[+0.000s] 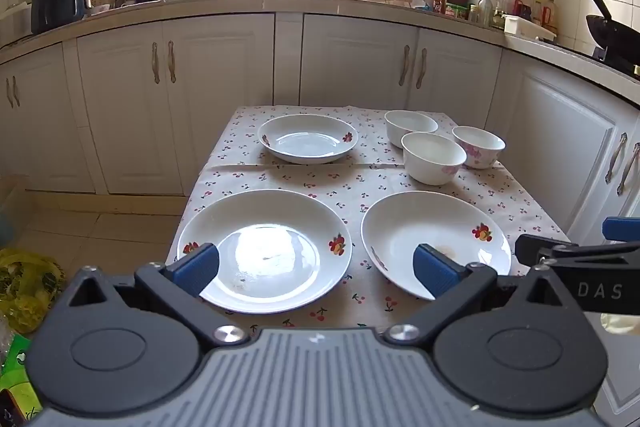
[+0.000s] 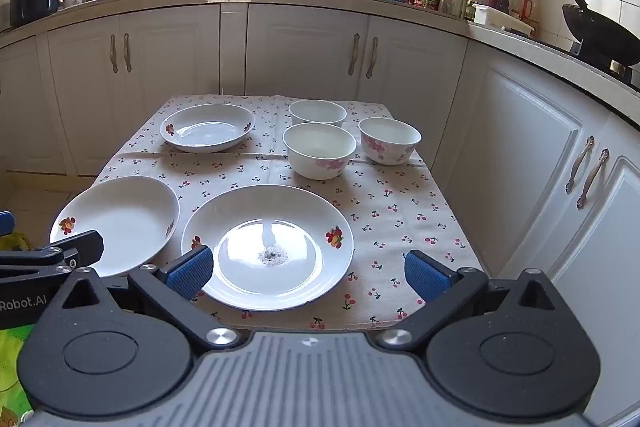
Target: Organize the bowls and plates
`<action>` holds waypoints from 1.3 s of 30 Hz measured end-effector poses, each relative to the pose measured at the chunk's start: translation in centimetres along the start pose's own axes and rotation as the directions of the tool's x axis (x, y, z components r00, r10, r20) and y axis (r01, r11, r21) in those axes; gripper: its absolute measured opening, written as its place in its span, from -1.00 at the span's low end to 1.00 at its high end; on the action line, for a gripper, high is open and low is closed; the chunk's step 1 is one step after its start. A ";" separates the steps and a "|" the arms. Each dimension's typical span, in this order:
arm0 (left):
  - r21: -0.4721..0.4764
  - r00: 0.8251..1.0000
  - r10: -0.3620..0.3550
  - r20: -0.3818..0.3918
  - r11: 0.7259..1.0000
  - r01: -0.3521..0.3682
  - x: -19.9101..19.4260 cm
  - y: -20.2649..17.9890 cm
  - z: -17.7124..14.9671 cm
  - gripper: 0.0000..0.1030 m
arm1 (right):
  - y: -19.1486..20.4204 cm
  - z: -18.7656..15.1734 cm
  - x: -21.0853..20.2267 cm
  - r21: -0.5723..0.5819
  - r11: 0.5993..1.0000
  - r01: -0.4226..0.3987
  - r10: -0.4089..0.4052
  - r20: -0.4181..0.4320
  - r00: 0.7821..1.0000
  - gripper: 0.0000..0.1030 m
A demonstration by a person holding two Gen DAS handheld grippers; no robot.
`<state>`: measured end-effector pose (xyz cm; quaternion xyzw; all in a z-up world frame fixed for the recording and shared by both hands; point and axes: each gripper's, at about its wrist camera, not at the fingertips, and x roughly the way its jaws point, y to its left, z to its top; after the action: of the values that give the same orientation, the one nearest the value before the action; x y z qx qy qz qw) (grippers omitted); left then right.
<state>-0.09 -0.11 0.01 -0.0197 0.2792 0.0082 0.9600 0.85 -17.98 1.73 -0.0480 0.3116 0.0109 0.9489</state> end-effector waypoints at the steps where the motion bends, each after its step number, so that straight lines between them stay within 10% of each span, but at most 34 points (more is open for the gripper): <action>1: 0.001 1.000 0.001 0.000 1.000 -0.001 0.0 -0.1 0.0 0.99 | 0.0 -0.1 0.0 0.000 1.000 0.000 0.000 0.000 1.000 1.00; 39: -0.017 1.000 -0.026 0.009 1.000 0.026 -0.5 0.3 0.2 0.98 | 0.1 0.1 -0.3 -0.004 1.000 0.020 -0.020 0.009 1.000 1.00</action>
<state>-0.41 0.16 0.48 -0.0317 0.2747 -0.0019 0.9610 0.64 -17.84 2.03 -0.0528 0.3067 0.0023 0.9503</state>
